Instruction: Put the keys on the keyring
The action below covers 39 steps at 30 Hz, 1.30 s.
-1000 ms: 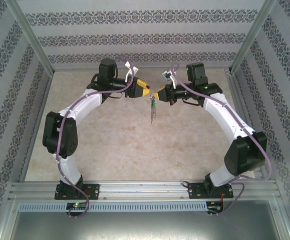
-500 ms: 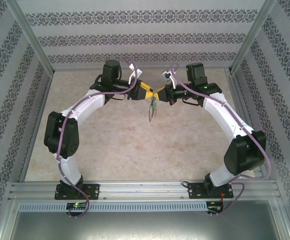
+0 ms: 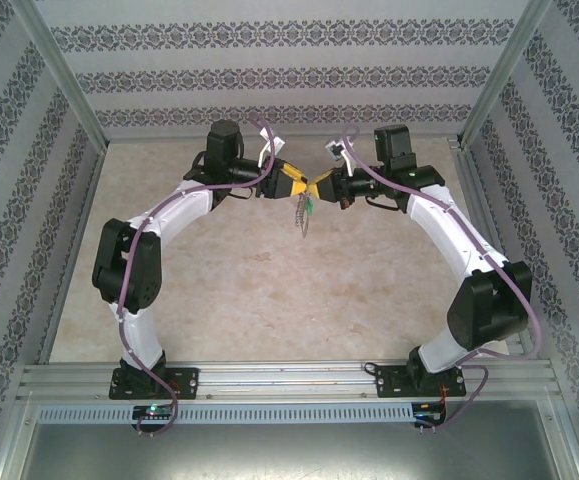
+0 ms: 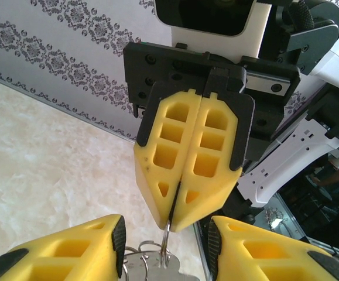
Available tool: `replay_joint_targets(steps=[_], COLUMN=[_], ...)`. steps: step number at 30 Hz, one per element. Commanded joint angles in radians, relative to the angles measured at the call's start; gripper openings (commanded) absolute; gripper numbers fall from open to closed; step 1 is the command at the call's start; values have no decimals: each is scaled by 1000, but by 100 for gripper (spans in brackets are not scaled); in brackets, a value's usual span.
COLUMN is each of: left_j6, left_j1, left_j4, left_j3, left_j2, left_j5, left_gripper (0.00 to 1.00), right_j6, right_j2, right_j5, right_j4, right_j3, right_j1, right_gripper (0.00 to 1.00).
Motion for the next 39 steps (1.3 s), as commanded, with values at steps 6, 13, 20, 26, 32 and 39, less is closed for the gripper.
replay_joint_targets(steps=[6,13,20,26,32,39], left_j6=[-18,-18,-19,-18,-51,-370], left_j1=[-13,-16,-24,-29,-36,-37], left_j4=[76,73,67,72,111,551], left_j3=[-9,-3,11,11,13,-31], left_j2=[15,19,31,35,42,81], left_j5=[11,8,21,20,24,35], left_gripper=[39,40,38,35,20,0], right_j6=[-11,0,6,8,9,19], right_j2=[-37,-32,-33,-30,-29,-36], right_j5=[-30,-34,-29,-27,-29,-15], right_j4=[48,60,66,69,73,85], right_j3=[-14,-8,-10,-9,-10,-24], right_j1=[-22,-22,-22,-22,-22,-22], right_gripper=[0,0,0,0,0,0])
